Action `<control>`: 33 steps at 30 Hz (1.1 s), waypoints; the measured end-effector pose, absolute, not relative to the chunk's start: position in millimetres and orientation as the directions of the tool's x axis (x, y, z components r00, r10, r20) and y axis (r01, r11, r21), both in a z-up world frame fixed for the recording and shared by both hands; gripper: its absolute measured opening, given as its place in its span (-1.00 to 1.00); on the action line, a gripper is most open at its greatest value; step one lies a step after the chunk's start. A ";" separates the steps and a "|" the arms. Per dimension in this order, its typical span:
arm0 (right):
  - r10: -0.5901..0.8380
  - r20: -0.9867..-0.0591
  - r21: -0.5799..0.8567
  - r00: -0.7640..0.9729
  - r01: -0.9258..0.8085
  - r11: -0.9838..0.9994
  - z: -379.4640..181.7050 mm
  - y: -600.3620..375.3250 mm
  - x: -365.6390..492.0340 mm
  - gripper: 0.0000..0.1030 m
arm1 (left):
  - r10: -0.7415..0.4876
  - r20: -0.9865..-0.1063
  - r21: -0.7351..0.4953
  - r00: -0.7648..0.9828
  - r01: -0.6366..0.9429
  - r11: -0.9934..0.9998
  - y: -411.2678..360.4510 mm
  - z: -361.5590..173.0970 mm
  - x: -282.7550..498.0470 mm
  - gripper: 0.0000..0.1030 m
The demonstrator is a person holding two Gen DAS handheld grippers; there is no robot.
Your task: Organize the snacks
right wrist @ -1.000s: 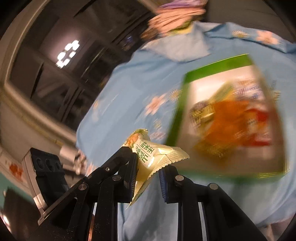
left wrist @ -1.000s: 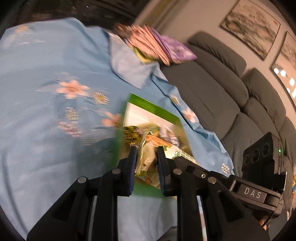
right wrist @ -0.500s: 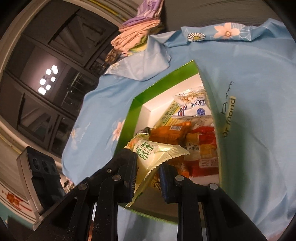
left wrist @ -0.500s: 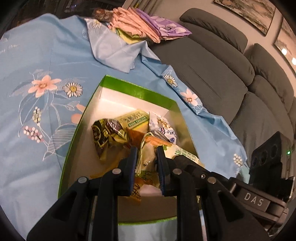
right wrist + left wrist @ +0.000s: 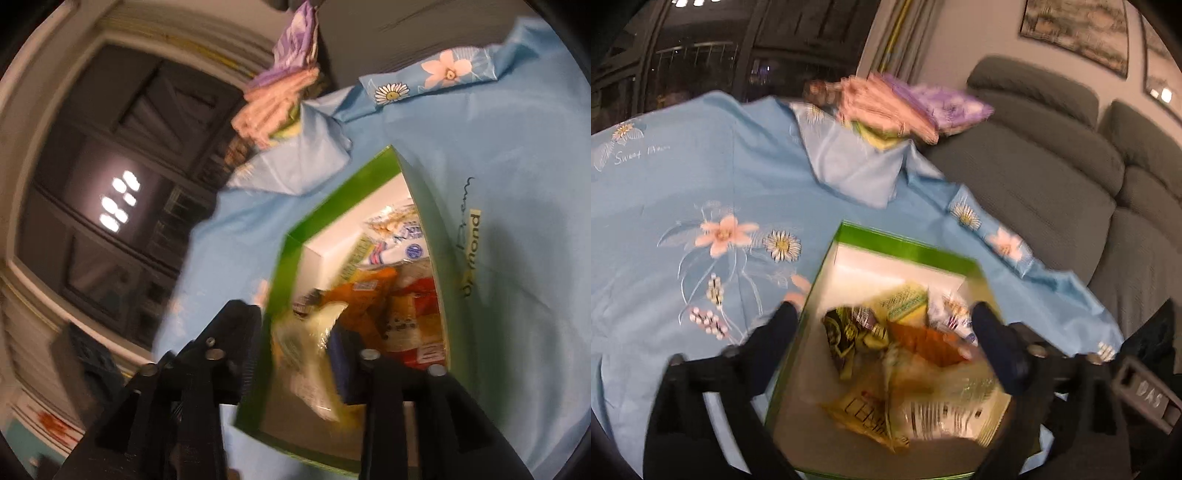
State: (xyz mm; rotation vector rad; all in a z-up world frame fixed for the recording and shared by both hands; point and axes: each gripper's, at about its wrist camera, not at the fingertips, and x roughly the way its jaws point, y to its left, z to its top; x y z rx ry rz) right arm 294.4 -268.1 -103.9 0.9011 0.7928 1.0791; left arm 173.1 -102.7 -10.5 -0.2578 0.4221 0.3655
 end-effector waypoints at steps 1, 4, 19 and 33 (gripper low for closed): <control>0.959 -0.067 0.904 0.276 -0.390 0.175 -101.6 -269.3 294.6 0.16 | 0.286 -0.423 -0.177 0.860 -0.388 0.905 -102.8 -7.3 169.3 0.99; 0.958 -0.036 0.881 0.285 -0.444 0.165 -91.4 -270.9 286.5 0.57 | 0.323 -0.365 -0.147 0.873 -0.397 0.906 -109.4 7.0 156.2 0.99; 0.929 -0.039 0.760 0.368 -0.593 0.267 -61.2 -256.4 244.2 1.00 | 0.621 -0.231 0.085 0.749 -0.620 0.780 -109.8 26.1 56.3 0.99; 0.938 -0.293 0.362 0.188 -0.886 0.290 -39.5 -119.5 98.4 1.00 | 0.826 -0.352 0.065 0.440 -0.869 0.490 -22.3 -12.2 -76.9 0.99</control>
